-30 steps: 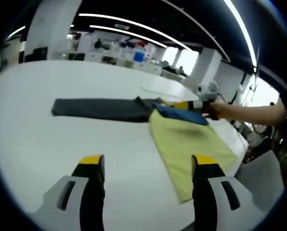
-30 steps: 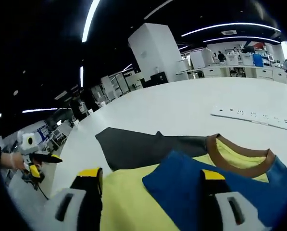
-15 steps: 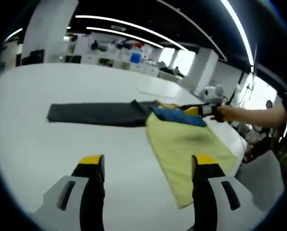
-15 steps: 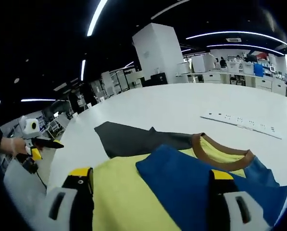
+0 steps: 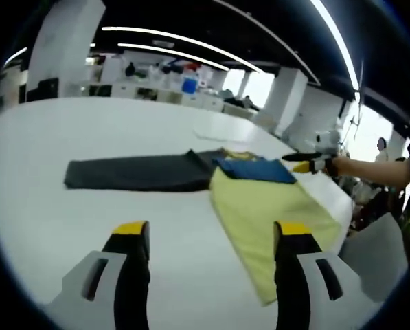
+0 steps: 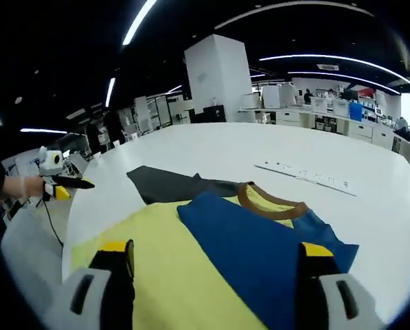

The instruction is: Fold the garment on the visible template until the final outline fits inside the template.

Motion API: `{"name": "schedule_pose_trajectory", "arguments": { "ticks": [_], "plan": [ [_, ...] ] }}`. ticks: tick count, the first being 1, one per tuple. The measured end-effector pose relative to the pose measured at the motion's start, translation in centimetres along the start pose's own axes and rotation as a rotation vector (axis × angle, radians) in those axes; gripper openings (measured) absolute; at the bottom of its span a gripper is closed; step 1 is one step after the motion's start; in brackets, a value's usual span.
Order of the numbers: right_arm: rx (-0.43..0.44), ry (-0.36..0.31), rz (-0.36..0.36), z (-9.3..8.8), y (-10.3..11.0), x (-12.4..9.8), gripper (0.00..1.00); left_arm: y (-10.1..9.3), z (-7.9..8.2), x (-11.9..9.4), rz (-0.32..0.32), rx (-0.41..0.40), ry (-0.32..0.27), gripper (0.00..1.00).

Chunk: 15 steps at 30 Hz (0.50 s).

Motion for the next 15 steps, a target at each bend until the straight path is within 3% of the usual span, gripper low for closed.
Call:
{"name": "schedule_pose_trajectory", "arguments": {
  "ticks": [6,15],
  "plan": [
    [0.01,0.018,-0.055,-1.6,-1.0,-4.0,0.99,0.6,0.5,0.3,0.003,0.011,0.0,0.69],
    [0.013,0.066,-0.088,-3.9,-1.0,-8.2,0.99,1.2,1.4,1.0,0.004,0.035,0.002,0.69]
  ]
}}
Point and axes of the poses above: the point that each gripper's makers call its tool centre point, and the gripper's own axes: x roughly forward along the fingers, y roughly to its left, z roughly out of its top, the point moved 3 cm from there along -x, roughly backward along the fingers, and after that the axes turned 15 degrees about -x, right-handed, at the moved point
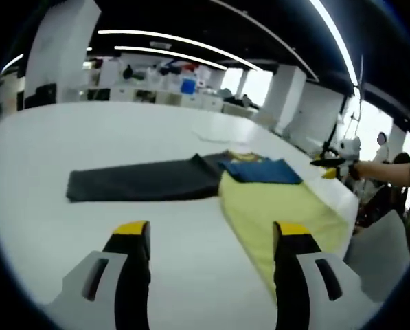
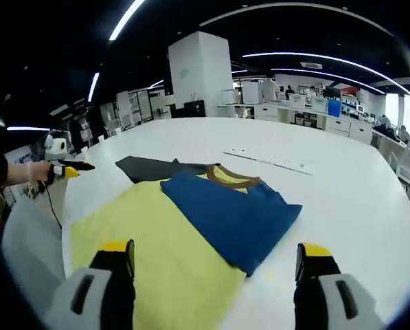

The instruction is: Fold the garment on the visible template until the final outline fits inside the template.

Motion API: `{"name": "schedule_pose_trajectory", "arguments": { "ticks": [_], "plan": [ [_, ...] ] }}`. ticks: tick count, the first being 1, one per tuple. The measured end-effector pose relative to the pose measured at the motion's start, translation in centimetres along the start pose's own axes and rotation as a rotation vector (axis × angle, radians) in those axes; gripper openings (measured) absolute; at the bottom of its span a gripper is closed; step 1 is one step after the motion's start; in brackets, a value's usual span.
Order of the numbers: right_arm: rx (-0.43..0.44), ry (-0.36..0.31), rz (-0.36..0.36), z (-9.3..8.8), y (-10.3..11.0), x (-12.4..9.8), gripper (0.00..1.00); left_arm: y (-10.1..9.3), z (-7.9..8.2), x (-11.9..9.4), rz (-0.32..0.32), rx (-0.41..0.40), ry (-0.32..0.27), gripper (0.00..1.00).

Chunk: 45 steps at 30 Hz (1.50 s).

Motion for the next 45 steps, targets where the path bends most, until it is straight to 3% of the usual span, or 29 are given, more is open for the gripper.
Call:
{"name": "schedule_pose_trajectory", "arguments": {
  "ticks": [8,15,21,26,32,36,40,45],
  "plan": [
    [-0.017,0.01,-0.01,-0.4,1.3,-2.4,0.99,-0.3,0.5,0.7,-0.011,0.016,-0.001,0.69],
    [-0.004,0.028,-0.03,-1.2,1.3,-4.0,0.99,-0.2,0.6,1.0,-0.014,0.026,0.008,0.69],
    [0.018,0.019,-0.034,-1.2,1.5,-4.1,0.99,1.2,1.3,1.2,0.006,-0.015,-0.017,0.69],
    [0.03,0.028,-0.028,-1.7,1.6,-3.9,0.99,2.1,1.5,1.5,0.017,-0.004,-0.008,0.68],
    [0.027,0.03,-0.025,-1.7,1.8,-4.0,0.98,4.9,2.9,1.8,0.085,-0.039,-0.045,0.66],
    [0.044,0.038,-0.027,-2.3,1.8,-4.2,0.98,7.7,4.8,1.9,0.175,-0.083,-0.126,0.67],
    [0.049,0.044,-0.031,-2.5,1.9,-4.6,0.98,9.8,5.5,2.2,0.23,-0.052,-0.116,0.67],
    [0.058,0.051,-0.04,-2.9,1.7,-5.1,0.98,12.7,6.2,2.5,0.283,-0.074,-0.136,0.64]
  ]
}}
Point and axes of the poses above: the point that each gripper's makers call its tool centre point, and the gripper's own axes: x roughly forward along the fingers, y roughly to its left, z roughly out of its top, the point moved 3 cm from there along -x, roughly backward along the fingers, and after that the axes turned 15 degrees about -x, right-handed, at the moved point
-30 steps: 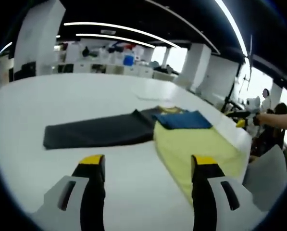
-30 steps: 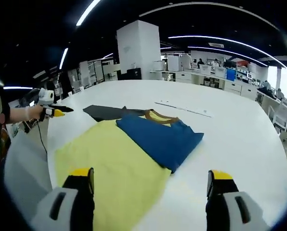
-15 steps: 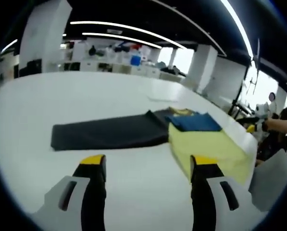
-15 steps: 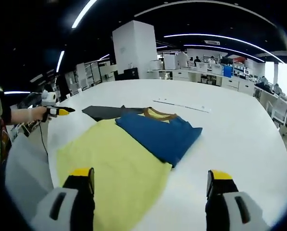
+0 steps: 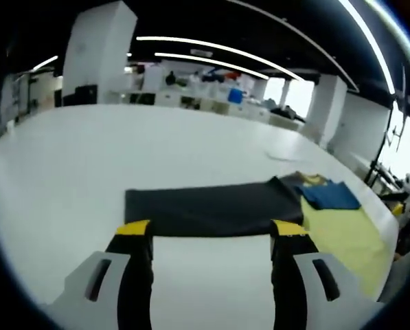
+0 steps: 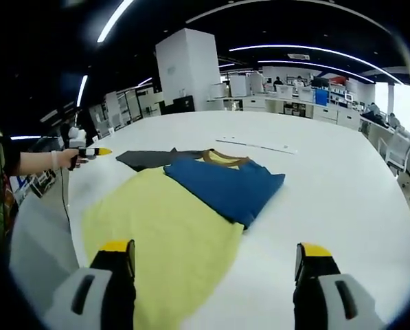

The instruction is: Fold the garment on the visible template until the final outline fits inside the template.

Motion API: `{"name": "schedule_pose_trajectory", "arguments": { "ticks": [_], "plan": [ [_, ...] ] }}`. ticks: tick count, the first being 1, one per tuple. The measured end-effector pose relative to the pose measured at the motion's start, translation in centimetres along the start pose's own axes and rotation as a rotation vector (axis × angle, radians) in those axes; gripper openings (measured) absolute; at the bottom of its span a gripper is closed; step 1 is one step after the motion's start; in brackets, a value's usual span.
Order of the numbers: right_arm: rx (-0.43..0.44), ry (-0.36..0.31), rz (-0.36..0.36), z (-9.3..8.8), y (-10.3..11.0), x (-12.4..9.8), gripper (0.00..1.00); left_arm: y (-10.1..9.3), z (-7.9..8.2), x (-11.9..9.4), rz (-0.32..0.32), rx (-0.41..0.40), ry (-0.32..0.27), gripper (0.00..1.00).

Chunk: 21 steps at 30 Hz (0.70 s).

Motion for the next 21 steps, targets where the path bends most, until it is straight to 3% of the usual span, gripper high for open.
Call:
{"name": "schedule_pose_trajectory", "arguments": {
  "ticks": [5,6,10,13,16,21],
  "plan": [
    [0.003,0.005,-0.015,-0.4,0.1,-0.6,0.97,3.5,0.6,1.0,0.1,-0.037,-0.03,0.64],
    [-0.004,0.012,-0.021,-0.5,0.2,-0.7,0.97,4.2,0.7,1.1,0.126,-0.077,-0.048,0.64],
    [0.002,0.016,-0.023,-0.9,0.5,-1.1,0.96,5.9,0.6,1.7,0.171,-0.042,-0.036,0.58],
    [0.012,0.023,-0.027,-1.3,0.6,-1.4,0.96,7.2,0.3,2.6,0.193,-0.095,-0.034,0.52],
    [0.016,0.03,-0.027,-1.5,0.7,-1.7,0.96,8.2,0.2,3.1,0.229,-0.097,-0.027,0.48],
    [0.026,0.033,-0.041,-1.6,0.4,-2.2,0.96,8.6,-0.1,3.9,0.24,-0.116,-0.021,0.32]
  ]
}}
Point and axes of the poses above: the point that each gripper's makers call its tool centre point, and the gripper's own axes: x roughly forward along the fingers, y roughly to its left, z roughly out of its top, the point moved 3 cm from there along -x, roughly backward along the fingers, and after that the axes turned 15 degrees about -x, right-handed, at the moved point
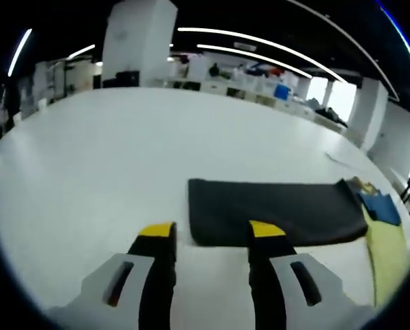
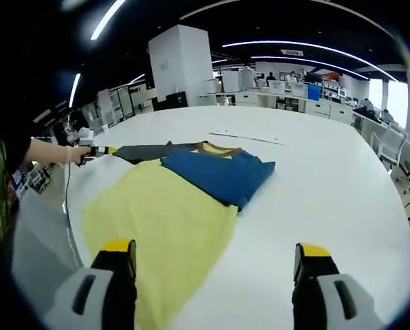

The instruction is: Fold the garment on the visible template until the final outline fits inside the template.

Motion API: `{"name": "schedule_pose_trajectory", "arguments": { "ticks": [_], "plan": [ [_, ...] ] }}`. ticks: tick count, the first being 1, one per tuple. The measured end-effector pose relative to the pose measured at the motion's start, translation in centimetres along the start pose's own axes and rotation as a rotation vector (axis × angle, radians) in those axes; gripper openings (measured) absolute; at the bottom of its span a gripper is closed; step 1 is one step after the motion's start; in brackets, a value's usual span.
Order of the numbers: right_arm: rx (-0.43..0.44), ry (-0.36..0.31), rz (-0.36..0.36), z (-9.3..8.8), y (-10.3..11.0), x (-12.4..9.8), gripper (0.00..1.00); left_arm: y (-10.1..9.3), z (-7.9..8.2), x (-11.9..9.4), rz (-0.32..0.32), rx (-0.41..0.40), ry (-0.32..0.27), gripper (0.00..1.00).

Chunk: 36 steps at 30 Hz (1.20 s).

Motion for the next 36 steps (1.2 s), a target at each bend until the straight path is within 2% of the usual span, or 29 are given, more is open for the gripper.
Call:
{"name": "schedule_pose_trajectory", "arguments": {
  "ticks": [4,9,14,16,17,20,22,25,30,34,36],
  "plan": [
    [0.005,0.0,-0.009,0.0,-0.2,-0.1,0.96,0.2,0.1,0.5,0.002,-0.01,-0.006,0.28],
    [0.005,0.002,-0.006,0.1,0.0,0.0,0.95,0.2,0.2,0.5,0.018,0.007,-0.005,0.16],
    [0.002,0.005,-0.001,0.2,0.2,0.4,0.94,0.5,0.5,0.3,0.039,0.009,0.005,0.01],
    [0.003,0.0,0.001,0.3,0.2,0.5,0.94,0.4,0.7,0.2,0.041,-0.01,0.002,0.0],
    [0.005,-0.002,0.002,0.3,0.2,0.5,0.94,0.1,0.8,0.3,0.021,-0.009,0.001,0.0],
    [0.011,-0.009,0.004,0.5,0.3,0.7,0.94,-1.2,1.3,-0.2,-0.023,0.023,-0.003,0.0],
    [0.007,-0.012,0.007,0.5,0.3,0.8,0.94,-2.7,1.9,-0.4,-0.088,0.001,-0.029,0.0],
    [0.003,-0.018,0.013,0.7,0.5,0.9,0.94,-5.0,2.4,-1.2,-0.144,-0.02,-0.046,0.0],
    [-0.002,-0.033,0.012,1.0,0.4,0.8,0.94,-7.9,2.7,-1.9,-0.205,0.005,-0.049,0.0],
    [-0.004,-0.041,0.004,1.0,0.1,0.5,0.94,-9.9,2.9,-2.1,-0.258,-0.031,-0.051,0.0],
    [0.0,-0.044,-0.001,0.9,-0.2,0.3,0.94,-11.0,2.9,-2.3,-0.273,-0.017,-0.049,0.0]
  ]
}}
Point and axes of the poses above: the point that each gripper's makers call its tool centre point, and the gripper's own axes: x roughly forward along the fingers, y roughly to its left, z roughly out of its top, the point moved 3 cm from there along -x, roughly backward along the fingers, and after that the axes turned 15 degrees about -x, right-handed, at the moved point
